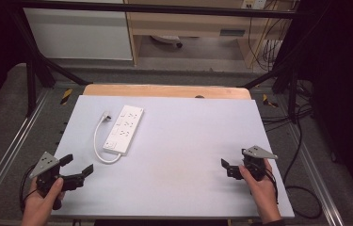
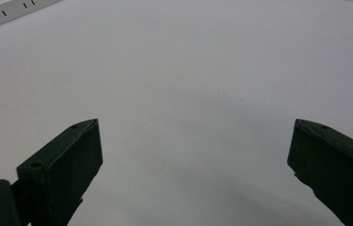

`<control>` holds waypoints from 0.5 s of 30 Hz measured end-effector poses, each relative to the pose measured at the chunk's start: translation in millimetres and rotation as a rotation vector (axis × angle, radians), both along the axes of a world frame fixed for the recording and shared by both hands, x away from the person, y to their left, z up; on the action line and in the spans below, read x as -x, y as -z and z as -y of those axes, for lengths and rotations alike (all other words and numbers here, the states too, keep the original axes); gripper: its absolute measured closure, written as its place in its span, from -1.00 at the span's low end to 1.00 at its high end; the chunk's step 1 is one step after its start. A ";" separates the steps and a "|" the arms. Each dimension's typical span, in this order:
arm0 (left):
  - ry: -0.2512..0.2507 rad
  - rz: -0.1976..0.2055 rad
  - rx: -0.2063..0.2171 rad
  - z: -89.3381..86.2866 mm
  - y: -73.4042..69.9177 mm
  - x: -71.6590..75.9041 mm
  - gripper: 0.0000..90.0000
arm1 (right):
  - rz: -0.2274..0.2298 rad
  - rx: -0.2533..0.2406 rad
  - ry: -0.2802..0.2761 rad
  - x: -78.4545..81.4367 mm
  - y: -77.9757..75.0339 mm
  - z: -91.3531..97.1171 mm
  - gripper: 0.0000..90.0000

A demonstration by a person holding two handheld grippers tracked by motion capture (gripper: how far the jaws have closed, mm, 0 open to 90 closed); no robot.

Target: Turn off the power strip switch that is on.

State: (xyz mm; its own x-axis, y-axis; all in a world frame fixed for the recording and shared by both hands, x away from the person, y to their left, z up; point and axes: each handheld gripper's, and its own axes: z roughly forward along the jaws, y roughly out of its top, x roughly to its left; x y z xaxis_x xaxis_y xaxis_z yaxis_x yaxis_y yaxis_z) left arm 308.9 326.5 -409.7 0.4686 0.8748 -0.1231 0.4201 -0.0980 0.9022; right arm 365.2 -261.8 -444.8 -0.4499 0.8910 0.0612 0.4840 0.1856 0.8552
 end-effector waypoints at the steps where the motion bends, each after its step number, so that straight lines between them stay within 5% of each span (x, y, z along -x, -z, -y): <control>1: 0.001 0.000 0.001 0.1 -0.1 0.1 -0.86 | -0.001 0.003 -0.001 -0.1 0.2 -0.6 -0.91; 15: 0.015 0.018 0.025 4.1 -3.6 0.4 -0.87 | 0.004 0.028 -0.017 0.6 -0.8 -5.6 -0.92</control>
